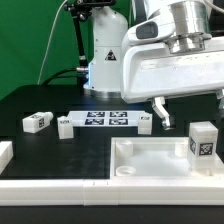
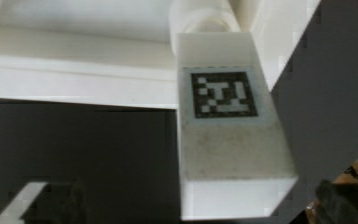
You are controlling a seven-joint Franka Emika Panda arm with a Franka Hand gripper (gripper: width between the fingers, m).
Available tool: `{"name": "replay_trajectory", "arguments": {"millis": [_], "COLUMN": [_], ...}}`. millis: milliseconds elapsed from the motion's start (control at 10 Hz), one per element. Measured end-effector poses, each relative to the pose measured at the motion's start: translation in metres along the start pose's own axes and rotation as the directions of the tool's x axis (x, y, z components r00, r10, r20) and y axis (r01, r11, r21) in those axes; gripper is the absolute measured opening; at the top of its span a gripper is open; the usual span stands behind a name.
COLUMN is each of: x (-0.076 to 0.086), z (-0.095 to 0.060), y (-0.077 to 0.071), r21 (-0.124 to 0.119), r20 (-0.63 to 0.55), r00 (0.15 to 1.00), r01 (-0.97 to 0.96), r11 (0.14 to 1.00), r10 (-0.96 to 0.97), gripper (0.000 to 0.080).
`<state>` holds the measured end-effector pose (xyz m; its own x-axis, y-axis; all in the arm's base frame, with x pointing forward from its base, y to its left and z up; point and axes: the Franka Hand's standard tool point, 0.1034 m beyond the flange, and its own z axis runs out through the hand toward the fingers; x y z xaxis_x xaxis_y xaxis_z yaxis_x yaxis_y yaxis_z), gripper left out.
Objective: Assemble one leg
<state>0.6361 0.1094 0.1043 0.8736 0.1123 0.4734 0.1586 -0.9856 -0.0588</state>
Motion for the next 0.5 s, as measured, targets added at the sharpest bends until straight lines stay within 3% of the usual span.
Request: {"name": "replay_trajectory", "arguments": {"millis": [100,200,300,400,500], "x": [0.000,-0.010,-0.007,-0.002,-0.012], "z": [0.000,0.003,0.000,-0.001,-0.002], "y": [0.000,-0.005,-0.010,-0.010,-0.014], "r21": [0.001,0.023,0.045,0.051,0.068], "r20": [0.003,0.112,0.205,0.226,0.332], "r00": [1.000,0.994,0.979,0.974,0.943], "r01": [0.000,-0.008,-0.013,-0.014,-0.027], "r11": [1.000,1.000,0.999,0.999,0.997], "r10": [0.000,0.005,0.003,0.002,0.003], "gripper": [0.0649,0.0649,0.0649,0.0649,0.0649]}}
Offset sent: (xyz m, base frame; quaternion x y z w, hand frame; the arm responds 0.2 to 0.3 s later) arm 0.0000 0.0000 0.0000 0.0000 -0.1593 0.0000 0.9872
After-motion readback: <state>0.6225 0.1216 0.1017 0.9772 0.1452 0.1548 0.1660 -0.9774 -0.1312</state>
